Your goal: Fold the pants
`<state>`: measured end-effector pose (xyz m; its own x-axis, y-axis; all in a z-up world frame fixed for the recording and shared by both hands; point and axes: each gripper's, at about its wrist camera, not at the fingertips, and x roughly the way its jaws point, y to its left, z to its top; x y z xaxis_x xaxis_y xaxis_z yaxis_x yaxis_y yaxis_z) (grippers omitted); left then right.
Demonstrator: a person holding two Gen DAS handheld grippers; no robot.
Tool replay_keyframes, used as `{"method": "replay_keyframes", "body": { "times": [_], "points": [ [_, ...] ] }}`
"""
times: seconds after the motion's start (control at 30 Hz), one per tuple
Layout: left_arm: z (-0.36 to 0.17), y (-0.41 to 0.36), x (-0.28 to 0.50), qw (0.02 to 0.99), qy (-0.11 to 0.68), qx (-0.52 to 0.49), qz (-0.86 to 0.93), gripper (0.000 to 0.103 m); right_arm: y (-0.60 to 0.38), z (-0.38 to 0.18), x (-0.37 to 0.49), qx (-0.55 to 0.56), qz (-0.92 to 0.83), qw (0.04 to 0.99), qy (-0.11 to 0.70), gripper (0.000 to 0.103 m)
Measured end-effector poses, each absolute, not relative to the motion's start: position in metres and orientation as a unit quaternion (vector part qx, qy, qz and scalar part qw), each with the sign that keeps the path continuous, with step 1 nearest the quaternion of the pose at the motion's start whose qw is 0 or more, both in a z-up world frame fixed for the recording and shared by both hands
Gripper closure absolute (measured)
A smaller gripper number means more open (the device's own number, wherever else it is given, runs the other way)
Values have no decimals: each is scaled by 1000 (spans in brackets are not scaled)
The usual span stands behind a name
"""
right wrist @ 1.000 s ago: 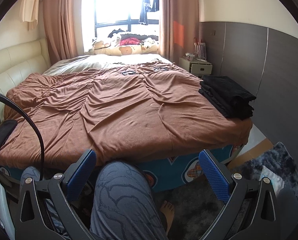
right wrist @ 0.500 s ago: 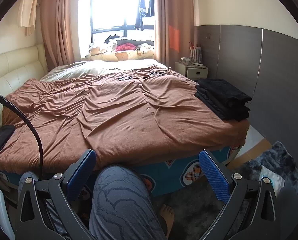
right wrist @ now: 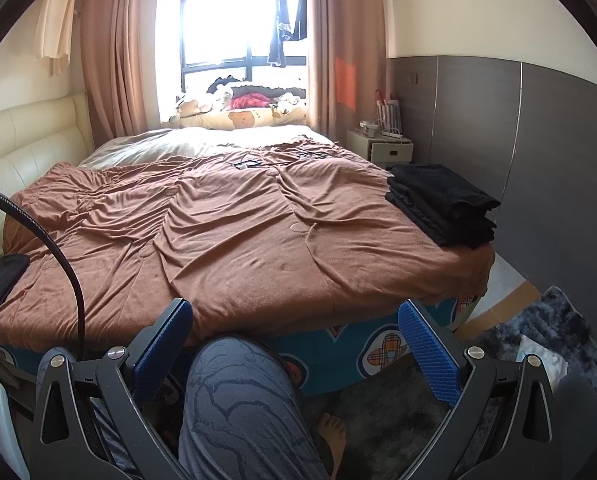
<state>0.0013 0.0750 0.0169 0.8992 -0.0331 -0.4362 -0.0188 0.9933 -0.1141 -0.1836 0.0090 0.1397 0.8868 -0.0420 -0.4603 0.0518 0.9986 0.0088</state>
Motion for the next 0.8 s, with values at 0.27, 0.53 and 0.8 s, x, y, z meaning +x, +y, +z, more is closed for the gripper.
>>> {"method": "replay_keyframes", "body": {
  "times": [0.27, 0.53, 0.8],
  "points": [
    [17, 75, -1, 973, 223, -56, -5, 0, 6, 140, -183, 11, -23, 972, 235, 0],
    [20, 73, -4, 974, 220, -54, -4, 0, 3, 140, -186, 9, -21, 973, 231, 0],
    [20, 73, -4, 974, 220, -52, -4, 0, 2, 140, -185, 9, -21, 973, 229, 0]
  ]
}}
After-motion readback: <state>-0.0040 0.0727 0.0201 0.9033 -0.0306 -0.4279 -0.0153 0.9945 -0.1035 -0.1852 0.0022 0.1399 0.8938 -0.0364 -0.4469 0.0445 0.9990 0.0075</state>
